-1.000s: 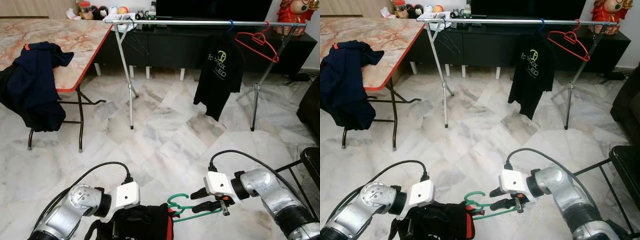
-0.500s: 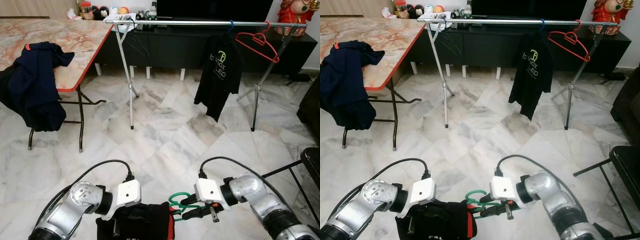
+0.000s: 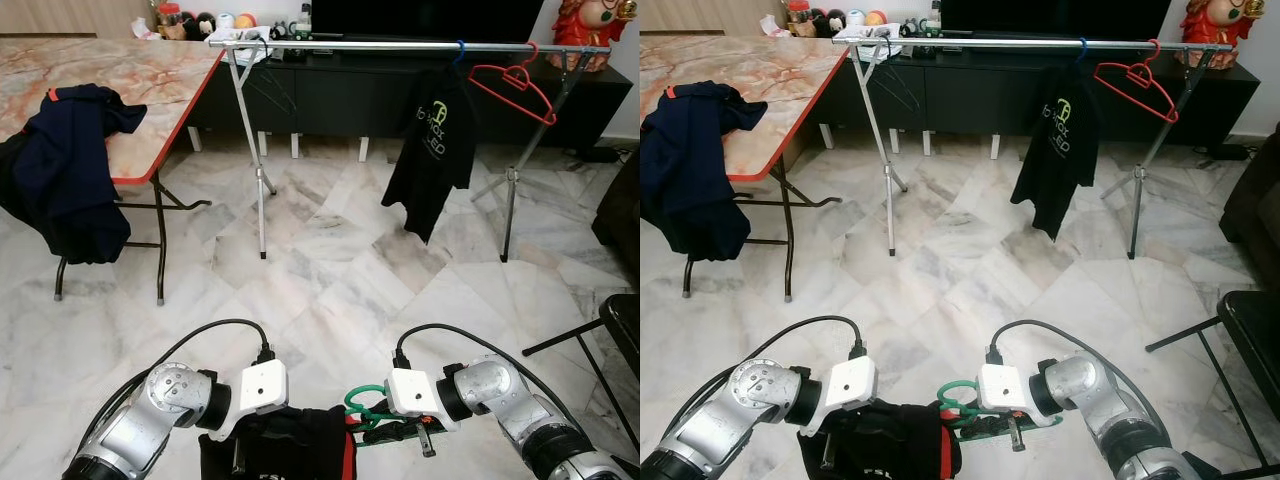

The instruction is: Hang hanger

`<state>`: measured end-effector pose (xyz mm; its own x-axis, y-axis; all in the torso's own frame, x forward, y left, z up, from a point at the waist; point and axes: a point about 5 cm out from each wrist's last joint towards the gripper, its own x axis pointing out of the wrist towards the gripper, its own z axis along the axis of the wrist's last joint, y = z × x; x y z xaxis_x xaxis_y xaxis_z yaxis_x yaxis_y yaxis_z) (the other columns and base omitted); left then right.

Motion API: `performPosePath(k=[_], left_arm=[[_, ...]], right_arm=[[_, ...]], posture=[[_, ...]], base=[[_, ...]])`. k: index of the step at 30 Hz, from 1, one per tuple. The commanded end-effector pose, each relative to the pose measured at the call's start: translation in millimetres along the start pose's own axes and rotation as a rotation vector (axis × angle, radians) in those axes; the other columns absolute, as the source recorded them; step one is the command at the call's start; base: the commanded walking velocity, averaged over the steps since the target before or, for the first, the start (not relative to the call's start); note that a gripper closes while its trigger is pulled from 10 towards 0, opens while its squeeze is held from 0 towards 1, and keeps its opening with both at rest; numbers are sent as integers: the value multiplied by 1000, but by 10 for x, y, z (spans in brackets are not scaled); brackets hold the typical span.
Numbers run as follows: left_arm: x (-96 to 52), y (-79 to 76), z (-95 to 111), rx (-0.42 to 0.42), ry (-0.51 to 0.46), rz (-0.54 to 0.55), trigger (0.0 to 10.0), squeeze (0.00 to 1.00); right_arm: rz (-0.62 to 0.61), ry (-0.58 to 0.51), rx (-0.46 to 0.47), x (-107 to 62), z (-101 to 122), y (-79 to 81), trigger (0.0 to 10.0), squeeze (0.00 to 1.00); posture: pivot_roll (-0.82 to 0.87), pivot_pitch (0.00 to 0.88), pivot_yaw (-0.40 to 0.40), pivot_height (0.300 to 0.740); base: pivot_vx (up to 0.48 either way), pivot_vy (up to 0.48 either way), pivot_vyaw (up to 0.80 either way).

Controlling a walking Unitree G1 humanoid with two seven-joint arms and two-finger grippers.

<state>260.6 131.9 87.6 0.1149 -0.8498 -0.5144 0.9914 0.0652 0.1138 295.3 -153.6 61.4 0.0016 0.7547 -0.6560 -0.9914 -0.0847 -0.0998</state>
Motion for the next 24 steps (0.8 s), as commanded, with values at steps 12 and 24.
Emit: performPosePath(k=[12, 24], left_arm=[[8, -4, 86, 21, -26, -6, 10000, 0], [-21, 15, 115, 22, -22, -5, 10000, 0]], right_arm=[[-18, 10, 5, 68, -13, 1, 0, 0], [-24, 4, 12, 103, -27, 22, 0, 0]], posture=[[-16, 114, -22, 740], [-10, 122, -19, 740]], base=[[0, 0, 0], [0, 0, 0]])
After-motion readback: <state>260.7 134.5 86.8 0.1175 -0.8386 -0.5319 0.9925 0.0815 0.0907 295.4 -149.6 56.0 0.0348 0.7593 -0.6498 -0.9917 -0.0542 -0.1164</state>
